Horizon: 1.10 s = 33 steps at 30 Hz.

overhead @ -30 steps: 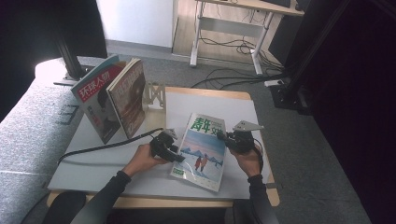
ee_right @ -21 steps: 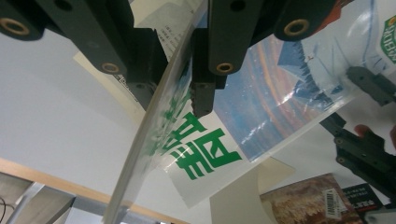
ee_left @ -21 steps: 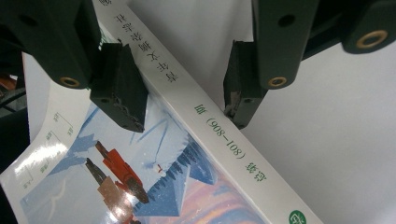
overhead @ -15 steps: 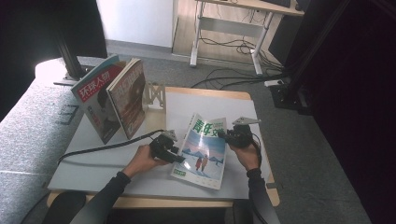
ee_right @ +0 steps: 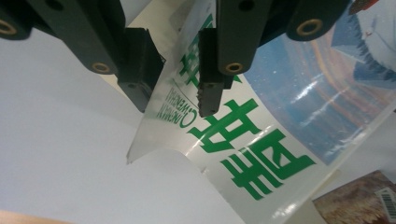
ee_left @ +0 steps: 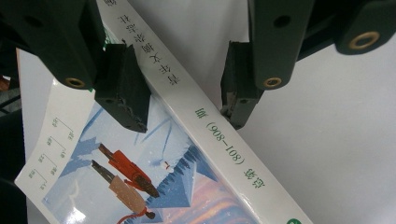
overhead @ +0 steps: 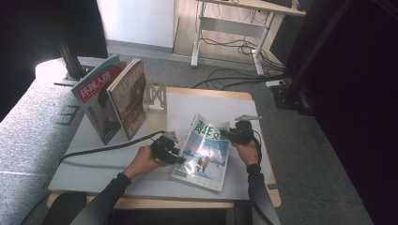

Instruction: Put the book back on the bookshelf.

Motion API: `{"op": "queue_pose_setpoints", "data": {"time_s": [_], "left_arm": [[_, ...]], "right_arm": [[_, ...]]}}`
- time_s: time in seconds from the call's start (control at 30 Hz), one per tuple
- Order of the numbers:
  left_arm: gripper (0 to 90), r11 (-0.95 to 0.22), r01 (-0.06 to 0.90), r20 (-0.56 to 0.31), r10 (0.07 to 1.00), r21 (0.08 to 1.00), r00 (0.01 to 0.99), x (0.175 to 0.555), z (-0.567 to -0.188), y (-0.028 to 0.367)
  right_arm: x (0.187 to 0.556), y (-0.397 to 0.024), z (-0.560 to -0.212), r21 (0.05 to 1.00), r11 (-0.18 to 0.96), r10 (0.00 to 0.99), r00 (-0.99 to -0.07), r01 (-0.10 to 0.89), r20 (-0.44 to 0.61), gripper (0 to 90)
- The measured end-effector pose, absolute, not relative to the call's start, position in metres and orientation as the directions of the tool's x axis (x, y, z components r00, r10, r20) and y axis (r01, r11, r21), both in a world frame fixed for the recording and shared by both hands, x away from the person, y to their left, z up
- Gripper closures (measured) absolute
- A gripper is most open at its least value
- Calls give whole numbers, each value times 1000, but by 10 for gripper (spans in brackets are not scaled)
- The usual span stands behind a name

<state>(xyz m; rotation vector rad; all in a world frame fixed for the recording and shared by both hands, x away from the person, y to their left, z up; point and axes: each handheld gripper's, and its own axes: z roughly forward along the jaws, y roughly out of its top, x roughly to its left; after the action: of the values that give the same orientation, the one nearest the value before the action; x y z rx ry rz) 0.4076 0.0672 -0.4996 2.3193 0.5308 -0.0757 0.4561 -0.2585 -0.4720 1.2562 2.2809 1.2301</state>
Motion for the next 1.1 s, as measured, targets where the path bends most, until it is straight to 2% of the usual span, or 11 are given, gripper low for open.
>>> {"op": "queue_pose_setpoints", "data": {"time_s": [0.03,0.23,0.47,0.73,0.9,1.1], "left_arm": [[532,-638,401,-210,355,657,911,408,-500,67],[537,-634,409,-227,351,657,909,409,-497,67],[561,-605,402,-204,370,688,906,414,-490,69],[599,-552,332,-75,436,765,897,423,-473,75],[609,-546,326,-63,445,771,893,416,-484,79],[618,-510,342,-99,444,790,891,410,-493,90]], "right_arm": [[458,-257,-474,769,279,794,-589,575,152,765],[455,-252,-470,795,291,798,-593,532,104,833],[456,-250,-453,829,298,807,-589,474,47,842],[459,-245,-407,888,273,809,-587,371,-4,838],[451,-239,-406,892,297,785,-619,341,-25,822],[448,-239,-413,894,294,773,-634,338,-15,818]]}}
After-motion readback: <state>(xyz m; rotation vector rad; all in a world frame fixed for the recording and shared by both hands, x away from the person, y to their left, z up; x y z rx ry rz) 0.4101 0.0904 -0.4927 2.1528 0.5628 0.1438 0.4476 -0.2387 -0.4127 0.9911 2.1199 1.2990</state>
